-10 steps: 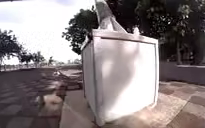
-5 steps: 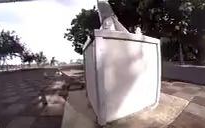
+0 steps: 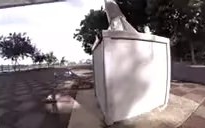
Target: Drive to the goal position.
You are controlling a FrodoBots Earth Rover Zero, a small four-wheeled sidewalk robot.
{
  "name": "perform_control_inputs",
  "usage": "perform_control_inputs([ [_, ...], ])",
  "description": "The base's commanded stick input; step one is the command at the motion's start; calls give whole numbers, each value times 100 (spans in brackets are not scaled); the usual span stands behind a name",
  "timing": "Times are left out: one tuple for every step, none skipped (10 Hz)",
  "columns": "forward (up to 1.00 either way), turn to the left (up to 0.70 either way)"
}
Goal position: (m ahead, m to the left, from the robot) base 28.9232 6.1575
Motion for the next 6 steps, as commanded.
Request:
perform_control_inputs([
  [0, 70],
  [0, 70],
  [0, 70],
  [0, 70],
  [0, 70],
  [0, 70],
])
